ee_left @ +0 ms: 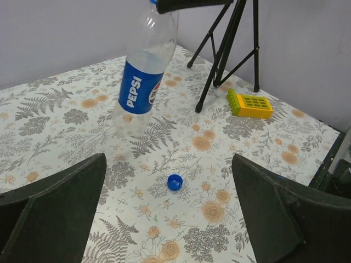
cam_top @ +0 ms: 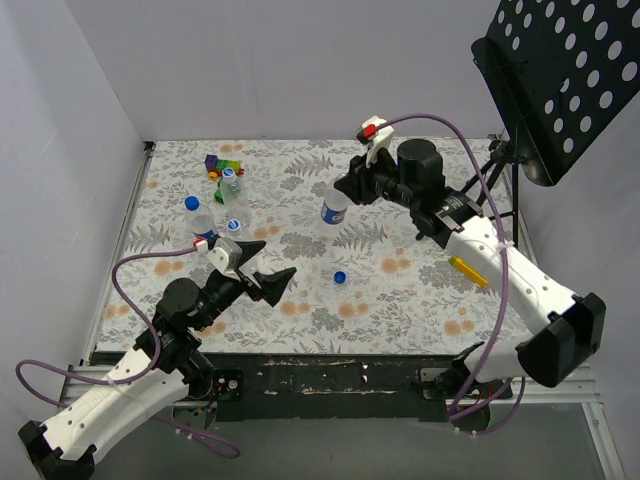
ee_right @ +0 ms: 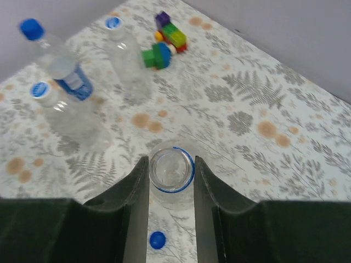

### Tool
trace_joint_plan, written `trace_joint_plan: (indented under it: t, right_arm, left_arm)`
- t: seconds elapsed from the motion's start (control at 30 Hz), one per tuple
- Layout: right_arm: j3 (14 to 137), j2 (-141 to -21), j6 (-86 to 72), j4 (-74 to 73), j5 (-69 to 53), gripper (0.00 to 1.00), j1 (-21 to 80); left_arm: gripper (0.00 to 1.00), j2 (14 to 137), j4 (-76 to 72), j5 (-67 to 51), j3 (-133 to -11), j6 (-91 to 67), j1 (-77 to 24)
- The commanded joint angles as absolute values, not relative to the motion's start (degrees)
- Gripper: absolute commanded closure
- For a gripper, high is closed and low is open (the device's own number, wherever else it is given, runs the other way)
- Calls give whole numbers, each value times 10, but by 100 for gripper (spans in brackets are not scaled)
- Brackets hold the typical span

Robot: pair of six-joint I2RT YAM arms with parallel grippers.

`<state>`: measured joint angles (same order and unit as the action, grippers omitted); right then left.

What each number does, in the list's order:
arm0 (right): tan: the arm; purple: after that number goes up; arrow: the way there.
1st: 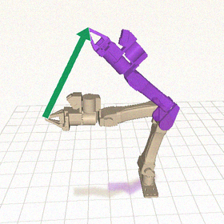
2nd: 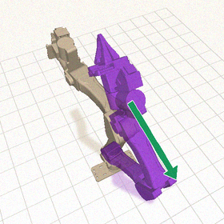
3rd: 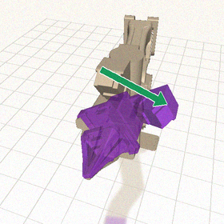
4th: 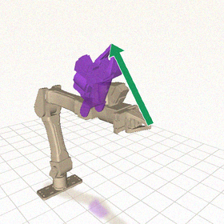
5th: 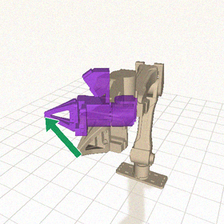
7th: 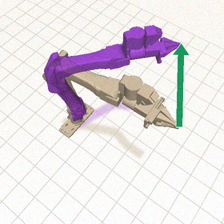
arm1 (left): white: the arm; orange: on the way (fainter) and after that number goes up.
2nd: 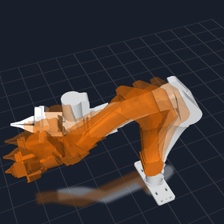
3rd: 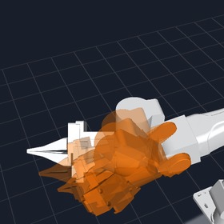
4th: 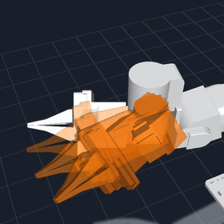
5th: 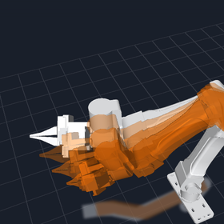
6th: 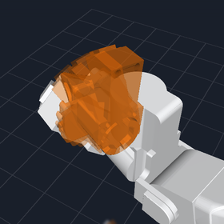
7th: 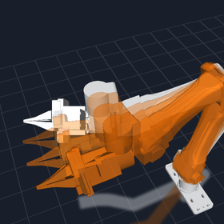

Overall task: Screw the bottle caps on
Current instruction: Place the plastic bottle at the center of the board.

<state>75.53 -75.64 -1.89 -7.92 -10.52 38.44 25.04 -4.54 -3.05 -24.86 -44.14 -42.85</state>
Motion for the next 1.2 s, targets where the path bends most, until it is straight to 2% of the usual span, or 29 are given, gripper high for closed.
trace_joint_plan:
  t: [0.0,0.27,0.6,0.8,0.93,1.17]
  right_arm:
    - [796,-811,16,-121,-56,99,351]
    - [796,-879,25,-98,-57,99,330]
    - [723,-853,33,-71,-90,98,330]
    - [687,-822,48,-65,-105,90,330]
    - [680,-817,49,-69,-96,74,330]
    - [688,-824,43,-73,-81,66,329]
  left_arm:
    - [2,256,-33,25,-273,-460,-424]
    - [2,253,-31,32,-273,-457,-419]
    - [2,256,-33,21,-272,-454,-416]
    - [2,257,-34,15,-272,-452,-416]
    - [2,258,-33,14,-272,-452,-415]
    - [2,258,-32,14,-271,-452,-414]
